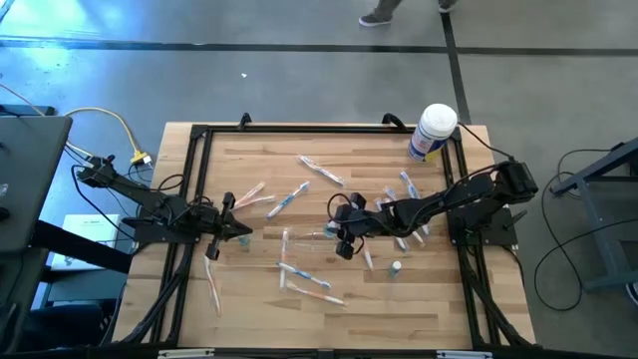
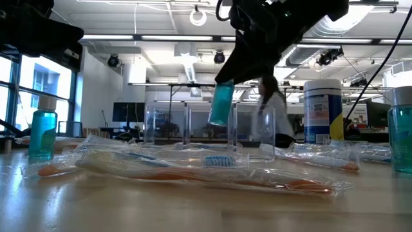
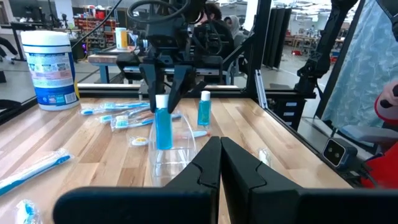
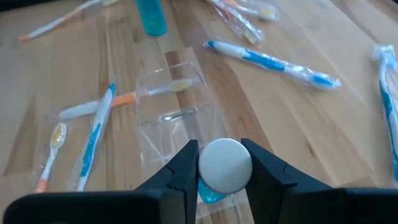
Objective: Pick & Place toothbrushing station
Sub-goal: Put the blue mouthwash bottle into the transparent organizer
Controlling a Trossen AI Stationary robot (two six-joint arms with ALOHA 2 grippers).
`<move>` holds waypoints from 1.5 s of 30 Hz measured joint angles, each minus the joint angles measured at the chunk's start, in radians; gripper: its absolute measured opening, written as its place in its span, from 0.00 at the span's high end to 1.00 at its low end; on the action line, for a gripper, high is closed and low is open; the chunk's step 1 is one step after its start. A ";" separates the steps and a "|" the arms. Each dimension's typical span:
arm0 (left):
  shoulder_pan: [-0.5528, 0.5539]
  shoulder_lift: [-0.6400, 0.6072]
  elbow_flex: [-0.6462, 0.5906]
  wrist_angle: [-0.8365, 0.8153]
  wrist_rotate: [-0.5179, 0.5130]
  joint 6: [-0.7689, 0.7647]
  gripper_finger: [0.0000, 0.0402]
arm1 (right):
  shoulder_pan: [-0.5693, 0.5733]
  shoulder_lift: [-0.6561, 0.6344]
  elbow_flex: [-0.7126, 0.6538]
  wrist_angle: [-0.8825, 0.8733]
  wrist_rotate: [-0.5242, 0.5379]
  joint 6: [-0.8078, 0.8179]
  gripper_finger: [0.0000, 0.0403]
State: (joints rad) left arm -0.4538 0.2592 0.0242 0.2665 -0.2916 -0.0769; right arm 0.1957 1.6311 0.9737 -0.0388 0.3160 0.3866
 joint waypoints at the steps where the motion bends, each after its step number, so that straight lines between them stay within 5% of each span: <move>1: 0.000 0.000 0.000 0.000 0.000 0.000 0.99 | 0.000 0.007 0.000 -0.001 0.005 0.001 0.78; 45: 0.000 0.016 0.000 0.005 0.000 -0.010 0.99 | -0.034 0.110 0.000 0.010 -0.055 -0.104 0.73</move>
State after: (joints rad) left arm -0.4538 0.2749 0.0242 0.2710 -0.2916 -0.0868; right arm 0.1612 1.7412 0.9740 -0.0293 0.2611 0.2829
